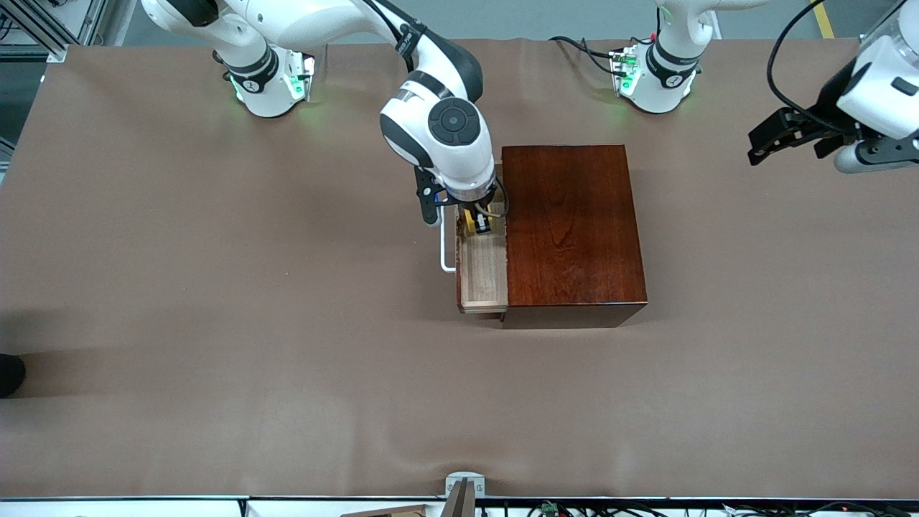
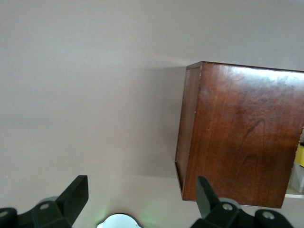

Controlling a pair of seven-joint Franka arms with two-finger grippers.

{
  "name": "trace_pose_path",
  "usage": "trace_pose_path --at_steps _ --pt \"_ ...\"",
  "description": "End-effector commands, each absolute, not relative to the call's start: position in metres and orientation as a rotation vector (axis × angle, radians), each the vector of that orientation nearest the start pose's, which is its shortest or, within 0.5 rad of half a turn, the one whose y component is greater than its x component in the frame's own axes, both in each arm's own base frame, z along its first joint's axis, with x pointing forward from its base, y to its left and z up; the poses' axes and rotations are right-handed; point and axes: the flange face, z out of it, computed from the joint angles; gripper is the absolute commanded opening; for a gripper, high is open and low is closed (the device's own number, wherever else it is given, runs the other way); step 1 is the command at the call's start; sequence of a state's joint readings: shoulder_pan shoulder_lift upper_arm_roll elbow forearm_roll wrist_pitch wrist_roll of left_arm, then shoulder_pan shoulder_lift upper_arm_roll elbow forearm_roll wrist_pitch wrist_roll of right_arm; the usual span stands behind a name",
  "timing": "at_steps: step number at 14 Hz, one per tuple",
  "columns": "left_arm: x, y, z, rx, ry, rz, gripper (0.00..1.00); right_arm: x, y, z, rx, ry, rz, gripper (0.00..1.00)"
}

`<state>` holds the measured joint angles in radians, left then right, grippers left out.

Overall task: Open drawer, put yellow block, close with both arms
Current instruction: 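Lower the cube into the drawer while the left gripper moves onto the box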

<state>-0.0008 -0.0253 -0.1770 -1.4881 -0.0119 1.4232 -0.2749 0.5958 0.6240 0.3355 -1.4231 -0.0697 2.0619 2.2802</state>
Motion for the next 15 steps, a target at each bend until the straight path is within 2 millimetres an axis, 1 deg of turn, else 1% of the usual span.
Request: trace_pose_path --at_steps 1,2,4,6,8,10,12,14,15 --pt "0.529 -0.125 0.666 -3.159 -0.178 0.061 1.00 0.468 0.554 0.349 -2.376 1.980 0.148 0.18" --pt "0.532 -0.137 0.660 -3.156 -0.202 0.078 1.00 0.467 0.556 0.344 -2.384 1.980 0.149 0.18" --pt "0.537 -0.159 0.659 -3.159 -0.262 0.071 1.00 0.467 0.556 0.346 -2.381 1.981 0.148 0.18" --pt "0.543 -0.187 0.653 -3.163 -0.333 0.083 1.00 0.467 0.556 0.348 -2.378 1.980 0.150 0.19" --pt "0.551 -0.227 0.642 -3.168 -0.456 0.080 1.00 0.467 0.556 0.346 -2.375 1.989 0.151 0.19" --pt "0.559 -0.250 0.633 -3.173 -0.538 0.082 1.00 0.467 0.556 0.346 -2.375 1.989 0.151 0.19" --pt "0.560 -0.274 0.625 -3.186 -0.576 0.063 1.00 0.468 0.555 0.346 -2.374 1.990 0.149 0.19" --pt "0.561 -0.301 0.605 -3.171 -0.629 0.095 1.00 0.470 0.554 0.346 -2.370 1.994 0.151 0.22" --pt "0.560 -0.313 0.598 -3.170 -0.633 0.097 1.00 0.470 0.553 0.346 -2.368 1.996 0.150 0.23"
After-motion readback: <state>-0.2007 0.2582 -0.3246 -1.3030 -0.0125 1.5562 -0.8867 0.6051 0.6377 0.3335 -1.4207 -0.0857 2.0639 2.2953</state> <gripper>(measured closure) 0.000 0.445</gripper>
